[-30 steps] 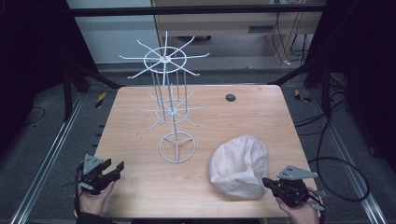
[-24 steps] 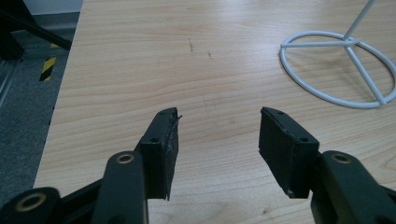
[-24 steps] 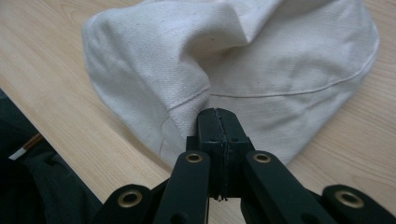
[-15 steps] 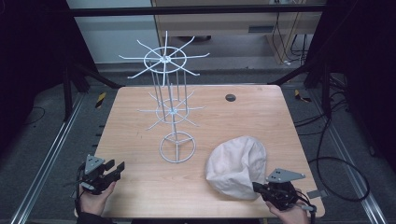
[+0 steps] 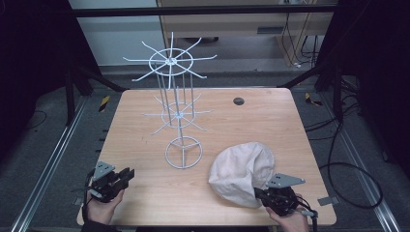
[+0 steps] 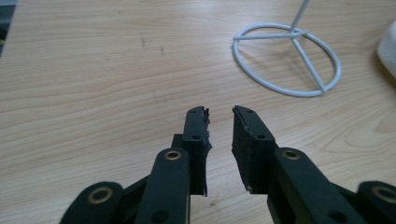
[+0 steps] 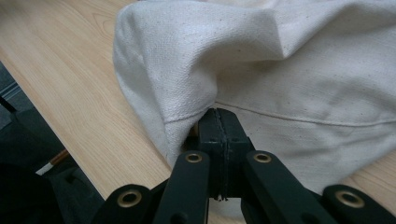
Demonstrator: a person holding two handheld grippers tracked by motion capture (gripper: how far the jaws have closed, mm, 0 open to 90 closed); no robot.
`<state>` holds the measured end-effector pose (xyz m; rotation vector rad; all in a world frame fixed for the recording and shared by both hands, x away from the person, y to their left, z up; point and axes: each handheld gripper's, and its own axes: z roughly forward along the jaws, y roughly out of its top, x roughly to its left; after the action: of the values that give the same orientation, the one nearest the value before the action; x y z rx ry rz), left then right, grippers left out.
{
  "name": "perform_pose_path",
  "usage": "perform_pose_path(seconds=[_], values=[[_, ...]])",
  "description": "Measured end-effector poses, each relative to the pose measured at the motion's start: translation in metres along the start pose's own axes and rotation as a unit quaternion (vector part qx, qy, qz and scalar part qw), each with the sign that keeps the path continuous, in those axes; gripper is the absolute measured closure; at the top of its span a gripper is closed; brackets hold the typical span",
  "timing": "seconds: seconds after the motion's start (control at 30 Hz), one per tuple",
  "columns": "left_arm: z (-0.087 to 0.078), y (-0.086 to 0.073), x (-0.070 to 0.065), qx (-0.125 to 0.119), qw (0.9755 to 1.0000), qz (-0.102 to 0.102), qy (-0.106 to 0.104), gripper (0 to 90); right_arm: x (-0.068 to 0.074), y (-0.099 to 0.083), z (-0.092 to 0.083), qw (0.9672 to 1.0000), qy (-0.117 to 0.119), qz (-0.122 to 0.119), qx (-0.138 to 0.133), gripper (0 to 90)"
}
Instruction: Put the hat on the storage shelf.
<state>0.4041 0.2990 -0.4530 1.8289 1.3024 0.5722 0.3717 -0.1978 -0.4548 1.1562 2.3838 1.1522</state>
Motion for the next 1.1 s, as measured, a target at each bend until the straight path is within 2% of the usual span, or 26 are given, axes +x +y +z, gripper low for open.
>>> perform_pose_path(seconds=[0.07, 0.1, 0.2, 0.23, 0.27, 0.4, 0.5, 0.53, 0.7, 0.83, 1.1], values=[[0.001, 0.001, -0.010, 0.000, 0.9999, 0.007, -0.014, 78.7, 0.002, 0.001, 0.002, 1.0000, 0.004, 0.001, 0.000, 89.8], [0.001, 0.001, -0.010, 0.000, 0.9999, 0.007, -0.014, 79.9, 0.002, 0.002, 0.004, 1.0000, 0.004, -0.001, -0.002, 89.9], [0.002, 0.003, -0.021, -0.005, 0.9995, 0.016, -0.026, 82.4, 0.004, 0.003, 0.005, 1.0000, 0.006, -0.002, -0.001, 89.8], [0.003, 0.004, -0.029, -0.009, 0.9990, 0.019, -0.038, 85.2, 0.005, 0.004, 0.007, 1.0000, 0.007, -0.004, -0.002, 89.7], [0.003, 0.004, -0.029, -0.009, 0.9990, 0.019, -0.038, 86.4, 0.005, 0.004, 0.007, 1.0000, 0.007, -0.004, -0.002, 89.7], [0.007, 0.008, -0.047, -0.016, 0.9973, 0.031, -0.064, 89.0, 0.007, 0.005, 0.009, 1.0000, 0.008, -0.004, -0.004, 89.8], [0.009, 0.014, -0.062, -0.024, 0.9946, 0.037, -0.094, 89.4, 0.007, 0.006, 0.010, 1.0000, 0.007, -0.005, -0.004, 89.7], [0.010, 0.015, -0.066, -0.024, 0.9942, 0.040, -0.097, 89.5, 0.007, 0.005, 0.010, 1.0000, 0.006, -0.003, -0.005, 89.7], [0.018, 0.018, -0.096, -0.010, 0.9895, 0.066, -0.128, 89.5, 0.007, 0.005, 0.009, 1.0000, 0.006, -0.002, -0.008, 89.8], [0.025, 0.021, -0.122, -0.002, 0.9850, 0.094, -0.145, 89.6, 0.007, 0.005, 0.009, 1.0000, 0.004, -0.003, -0.008, 89.8], [0.040, 0.019, -0.160, 0.013, 0.9781, 0.117, -0.172, 89.5, 0.006, 0.005, 0.009, 0.9999, 0.002, -0.002, -0.012, 89.9]])
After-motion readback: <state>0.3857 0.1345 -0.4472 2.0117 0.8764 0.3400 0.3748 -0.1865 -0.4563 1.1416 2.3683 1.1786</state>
